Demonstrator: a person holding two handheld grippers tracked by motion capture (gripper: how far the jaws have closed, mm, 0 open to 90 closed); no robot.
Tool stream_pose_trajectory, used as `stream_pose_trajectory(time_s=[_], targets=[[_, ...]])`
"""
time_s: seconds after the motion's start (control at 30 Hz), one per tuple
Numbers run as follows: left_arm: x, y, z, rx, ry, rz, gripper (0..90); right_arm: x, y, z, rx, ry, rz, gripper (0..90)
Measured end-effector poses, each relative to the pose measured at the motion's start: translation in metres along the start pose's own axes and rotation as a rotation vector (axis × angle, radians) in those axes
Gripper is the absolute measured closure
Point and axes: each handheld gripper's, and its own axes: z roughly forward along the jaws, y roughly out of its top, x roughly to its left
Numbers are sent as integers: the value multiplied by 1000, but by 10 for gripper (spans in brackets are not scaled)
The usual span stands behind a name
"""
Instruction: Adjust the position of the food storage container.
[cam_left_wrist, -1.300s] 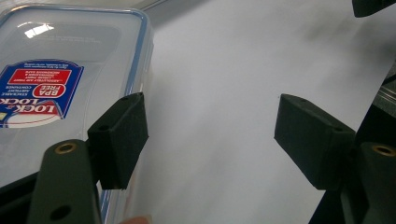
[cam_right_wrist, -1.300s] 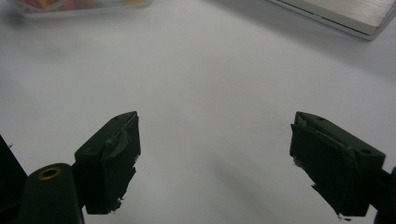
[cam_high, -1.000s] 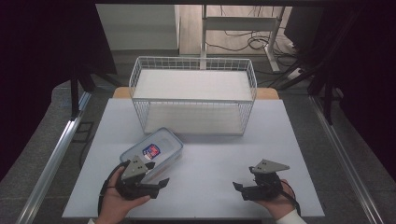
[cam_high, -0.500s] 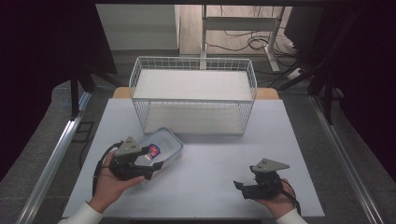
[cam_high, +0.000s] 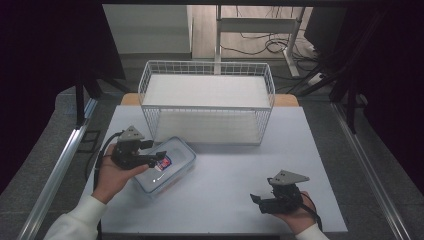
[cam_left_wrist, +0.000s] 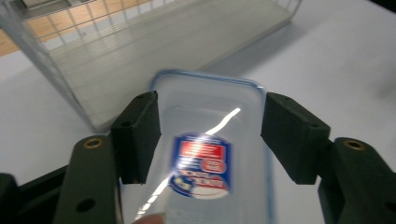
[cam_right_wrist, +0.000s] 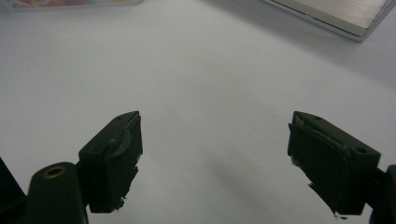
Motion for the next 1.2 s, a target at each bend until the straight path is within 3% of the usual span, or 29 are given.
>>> stream_pose_trajectory(time_s=[0.1, 0.2, 0.23, 0.4, 0.63, 0.8, 1.0, 1.2], targets=[[9, 3, 8, 20, -15, -6, 440, 0, 0, 1, 8, 1, 0, 182], [14, 5, 14, 38, 6, 2, 457, 0, -1, 2, 12, 0, -3, 184], [17, 8, 18, 55, 24, 24, 497, 0, -1, 2, 13, -3, -2, 185], [31, 14, 32, 97, 64, 47, 599, 1, -1, 2, 16, -6, -1, 186], [49, 17, 55, 163, 46, 37, 767, 0, -1, 3, 25, -9, 1, 186], [54, 16, 73, 221, 88, 64, 879, 0, -2, 4, 30, -11, -1, 188], [52, 18, 87, 273, 86, 99, 899, -1, -2, 5, 33, -12, -3, 188], [54, 22, 94, 285, 80, 99, 900, -2, -3, 5, 34, -18, -3, 188]])
